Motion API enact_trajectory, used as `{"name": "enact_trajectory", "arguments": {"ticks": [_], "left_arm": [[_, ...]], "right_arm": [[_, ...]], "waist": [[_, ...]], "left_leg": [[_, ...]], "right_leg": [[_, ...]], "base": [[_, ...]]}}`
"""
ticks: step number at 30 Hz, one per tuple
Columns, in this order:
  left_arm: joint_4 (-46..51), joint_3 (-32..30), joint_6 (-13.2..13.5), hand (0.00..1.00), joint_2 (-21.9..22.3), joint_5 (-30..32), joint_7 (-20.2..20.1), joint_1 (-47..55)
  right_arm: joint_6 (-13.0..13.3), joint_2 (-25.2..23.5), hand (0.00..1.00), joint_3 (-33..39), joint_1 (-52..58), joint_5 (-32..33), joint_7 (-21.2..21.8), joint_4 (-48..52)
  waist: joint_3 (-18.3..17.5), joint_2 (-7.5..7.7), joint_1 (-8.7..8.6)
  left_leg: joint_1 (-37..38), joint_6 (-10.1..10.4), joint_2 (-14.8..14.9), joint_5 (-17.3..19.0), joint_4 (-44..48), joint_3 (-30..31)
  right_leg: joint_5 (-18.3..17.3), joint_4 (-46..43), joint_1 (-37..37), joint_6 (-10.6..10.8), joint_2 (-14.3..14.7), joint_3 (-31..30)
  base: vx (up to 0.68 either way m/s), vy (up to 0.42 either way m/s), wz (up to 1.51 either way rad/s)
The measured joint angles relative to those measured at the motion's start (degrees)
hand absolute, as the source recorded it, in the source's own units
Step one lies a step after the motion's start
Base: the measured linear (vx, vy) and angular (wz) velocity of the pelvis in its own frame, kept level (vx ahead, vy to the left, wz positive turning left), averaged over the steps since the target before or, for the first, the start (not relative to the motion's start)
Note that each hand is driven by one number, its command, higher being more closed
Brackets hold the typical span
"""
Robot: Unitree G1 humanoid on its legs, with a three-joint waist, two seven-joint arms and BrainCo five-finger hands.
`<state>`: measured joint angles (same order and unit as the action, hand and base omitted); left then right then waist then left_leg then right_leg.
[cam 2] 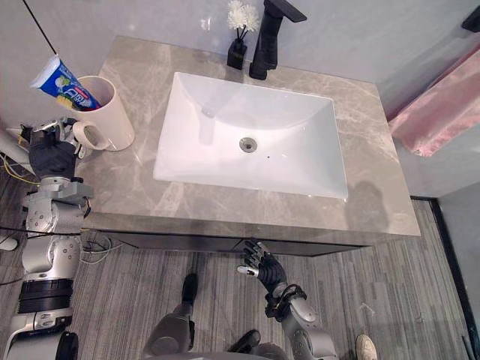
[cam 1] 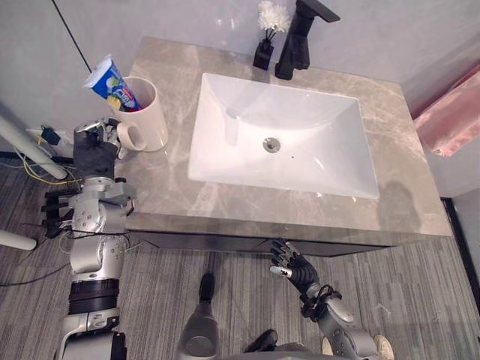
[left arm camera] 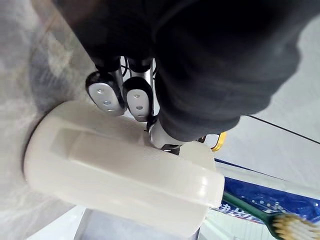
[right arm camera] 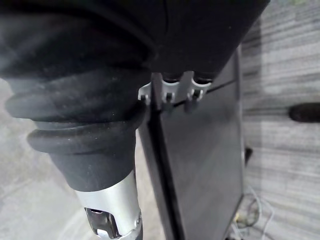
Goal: Organize washtable
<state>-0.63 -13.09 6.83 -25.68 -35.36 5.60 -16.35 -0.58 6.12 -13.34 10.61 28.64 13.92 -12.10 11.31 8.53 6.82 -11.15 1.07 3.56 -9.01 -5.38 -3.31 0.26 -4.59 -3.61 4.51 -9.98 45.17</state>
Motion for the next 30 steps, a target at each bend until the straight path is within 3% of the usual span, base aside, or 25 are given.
{"name": "enact_trajectory", "arguments": {"ticks": [9, 18, 30], "left_arm": [[-1.25, 0.18, -0.02, 1.0, 0.0, -0.01, 0.1, -0.2], [-3.82, -0.14, -0.02, 1.0, -0.25, -0.04, 1.05, -3.07], [-9.25, 0.13, -0.28, 1.0, -7.28, -1.11, 1.17, -10.44]], "right_arm": [[0.0, -0.03, 0.0, 0.98, 0.13, 0.01, -0.03, 0.12], [0.0, -0.04, 0.0, 1.68, 0.72, 0.02, -0.11, 0.79], [0.0, -0.06, 0.0, 1.57, 3.64, 0.04, -0.06, 1.99]], "waist": [[0.01, 1.1, -0.06], [0.03, 1.24, 0.05], [-0.01, 2.87, -0.17]], "left_leg": [[-0.13, 0.0, 0.09, 0.01, 0.0, -0.32], [-0.32, -0.01, 0.44, 0.01, -0.02, -1.23], [-0.87, 0.01, 0.6, 0.0, -0.04, -1.35]], "right_leg": [[0.08, 0.04, 0.63, -0.08, 0.01, -0.3], [1.27, 0.78, 0.85, -0.43, 0.35, -1.32], [1.28, 1.78, 1.1, -0.45, 0.86, -1.44]], "base": [[0.0, -0.002, -0.01], [-0.02, -0.004, -0.06], [-0.01, -0.004, -0.01]]}}
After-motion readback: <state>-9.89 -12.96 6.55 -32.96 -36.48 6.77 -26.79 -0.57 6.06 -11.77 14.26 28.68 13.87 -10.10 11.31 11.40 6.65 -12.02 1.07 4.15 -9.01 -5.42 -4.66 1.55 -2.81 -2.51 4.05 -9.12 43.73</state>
